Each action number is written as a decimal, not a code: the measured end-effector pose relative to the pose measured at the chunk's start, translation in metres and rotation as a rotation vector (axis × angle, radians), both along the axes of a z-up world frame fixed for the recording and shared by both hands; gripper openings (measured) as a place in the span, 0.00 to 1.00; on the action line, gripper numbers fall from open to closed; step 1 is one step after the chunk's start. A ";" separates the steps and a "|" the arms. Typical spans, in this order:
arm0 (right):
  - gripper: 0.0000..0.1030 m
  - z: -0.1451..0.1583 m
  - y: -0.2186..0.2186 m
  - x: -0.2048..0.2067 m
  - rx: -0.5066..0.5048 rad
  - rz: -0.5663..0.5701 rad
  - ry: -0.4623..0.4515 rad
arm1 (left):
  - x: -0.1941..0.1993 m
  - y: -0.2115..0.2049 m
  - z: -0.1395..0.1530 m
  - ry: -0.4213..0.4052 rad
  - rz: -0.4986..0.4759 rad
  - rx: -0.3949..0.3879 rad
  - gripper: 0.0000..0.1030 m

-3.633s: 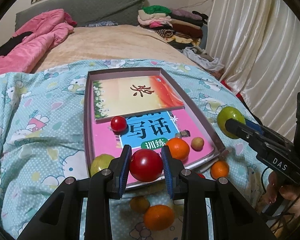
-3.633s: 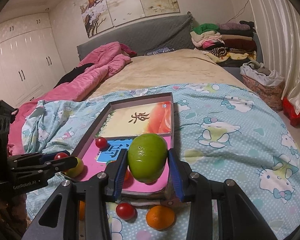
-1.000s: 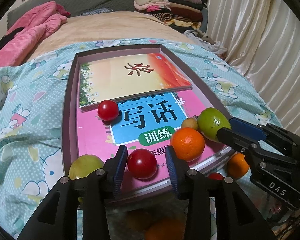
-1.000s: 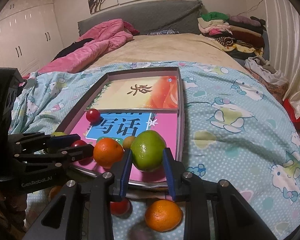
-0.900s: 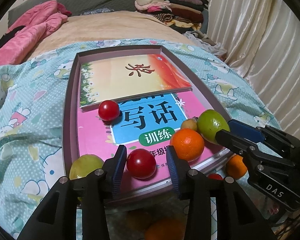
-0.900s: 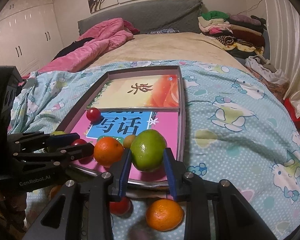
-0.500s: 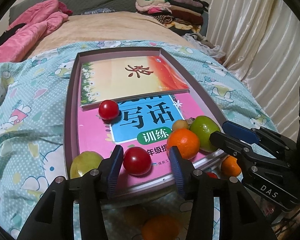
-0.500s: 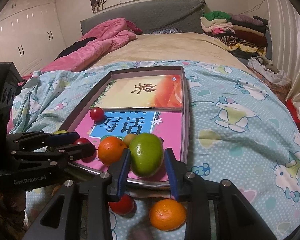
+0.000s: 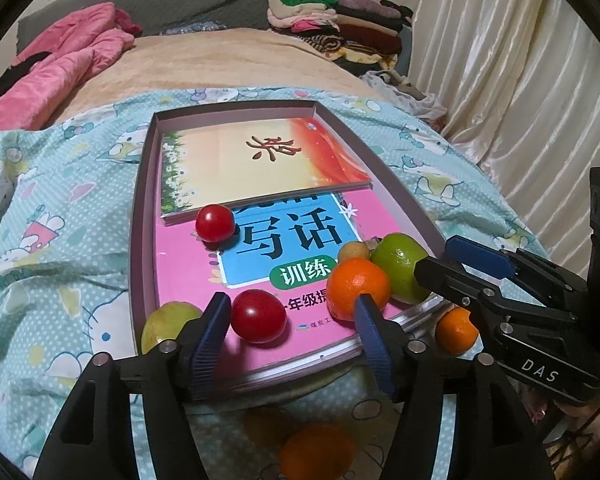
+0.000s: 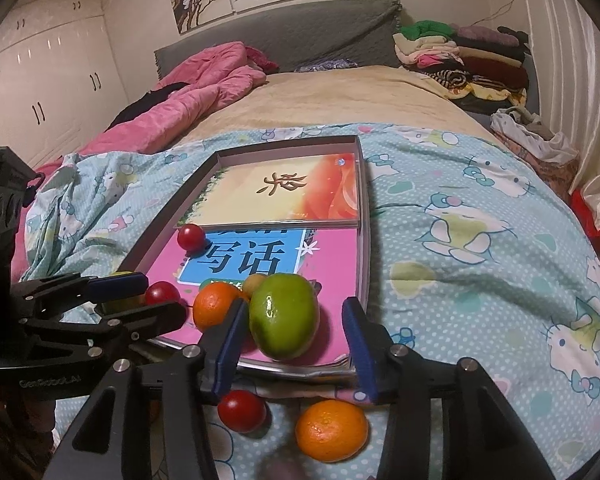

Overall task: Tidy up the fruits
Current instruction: 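Open the left gripper to release the tomato while the right releases the lime, then withdraw both grippers from the tray toward the remaining orange and brown fruit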

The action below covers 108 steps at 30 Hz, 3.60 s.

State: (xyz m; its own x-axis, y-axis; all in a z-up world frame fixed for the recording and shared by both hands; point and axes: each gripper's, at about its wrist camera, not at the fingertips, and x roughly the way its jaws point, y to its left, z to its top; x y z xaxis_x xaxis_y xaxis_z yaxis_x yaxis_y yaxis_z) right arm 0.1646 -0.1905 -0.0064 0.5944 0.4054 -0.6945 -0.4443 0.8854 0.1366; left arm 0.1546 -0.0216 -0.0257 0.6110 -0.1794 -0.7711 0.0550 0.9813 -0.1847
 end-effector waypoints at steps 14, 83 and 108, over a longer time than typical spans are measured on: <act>0.56 0.006 -0.007 -0.001 0.040 -0.018 -0.011 | -0.005 0.009 0.006 0.012 0.002 -0.077 0.71; 0.76 0.038 -0.008 -0.050 0.081 0.071 -0.124 | -0.060 0.028 0.029 -0.035 0.065 -0.062 0.75; 0.80 0.036 -0.017 -0.056 0.069 0.002 -0.076 | -0.070 0.008 0.020 0.018 0.014 -0.048 0.75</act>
State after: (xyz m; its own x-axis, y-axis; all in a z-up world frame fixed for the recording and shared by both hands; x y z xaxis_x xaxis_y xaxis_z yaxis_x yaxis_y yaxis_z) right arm 0.1090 -0.2076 0.0293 0.6436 0.4525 -0.6173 -0.4579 0.8739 0.1633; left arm 0.0843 -0.0135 -0.0058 0.6000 -0.2076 -0.7726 0.0374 0.9720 -0.2321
